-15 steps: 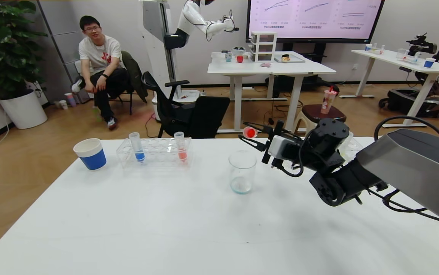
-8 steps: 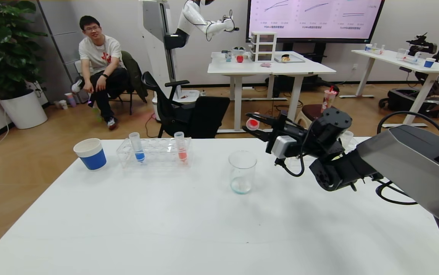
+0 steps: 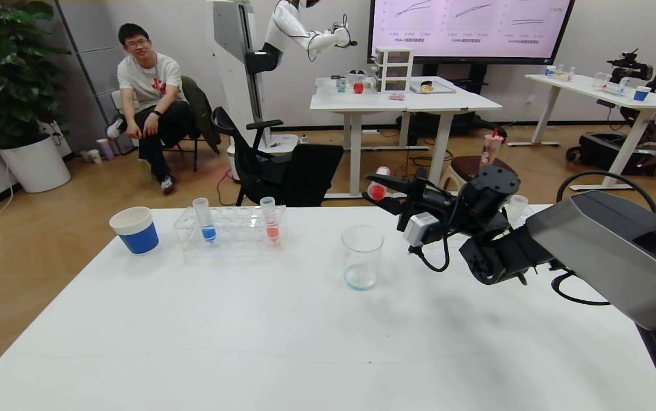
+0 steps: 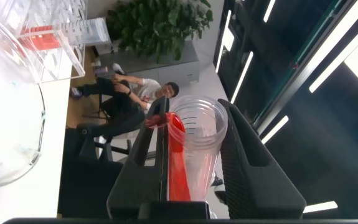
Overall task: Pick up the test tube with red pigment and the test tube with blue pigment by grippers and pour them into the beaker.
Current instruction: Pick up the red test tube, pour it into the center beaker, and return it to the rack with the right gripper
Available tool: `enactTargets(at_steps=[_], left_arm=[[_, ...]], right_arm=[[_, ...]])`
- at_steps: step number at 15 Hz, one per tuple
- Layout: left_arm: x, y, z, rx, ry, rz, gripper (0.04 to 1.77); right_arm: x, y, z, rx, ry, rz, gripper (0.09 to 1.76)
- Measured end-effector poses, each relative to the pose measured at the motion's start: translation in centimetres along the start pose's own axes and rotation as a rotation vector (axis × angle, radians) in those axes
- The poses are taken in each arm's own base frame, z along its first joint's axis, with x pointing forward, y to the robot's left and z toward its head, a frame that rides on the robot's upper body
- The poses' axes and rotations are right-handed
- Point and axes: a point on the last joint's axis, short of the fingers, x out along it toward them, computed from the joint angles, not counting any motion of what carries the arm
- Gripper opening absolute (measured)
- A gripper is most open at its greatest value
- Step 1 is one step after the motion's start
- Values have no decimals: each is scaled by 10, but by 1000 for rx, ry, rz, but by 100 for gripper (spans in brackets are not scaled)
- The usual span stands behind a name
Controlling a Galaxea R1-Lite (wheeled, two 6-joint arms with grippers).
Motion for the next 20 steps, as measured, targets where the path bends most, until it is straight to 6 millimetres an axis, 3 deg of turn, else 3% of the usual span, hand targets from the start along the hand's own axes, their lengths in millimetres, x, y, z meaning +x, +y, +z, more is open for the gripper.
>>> enactTargets(at_steps=[10, 20], left_arm=[[0, 0, 0, 0, 0, 0, 175], [0, 0, 0, 0, 0, 0, 175]], right_arm=[[1, 8, -1, -80, -5, 10, 51], [2, 15, 0, -304, -7, 27, 51]])
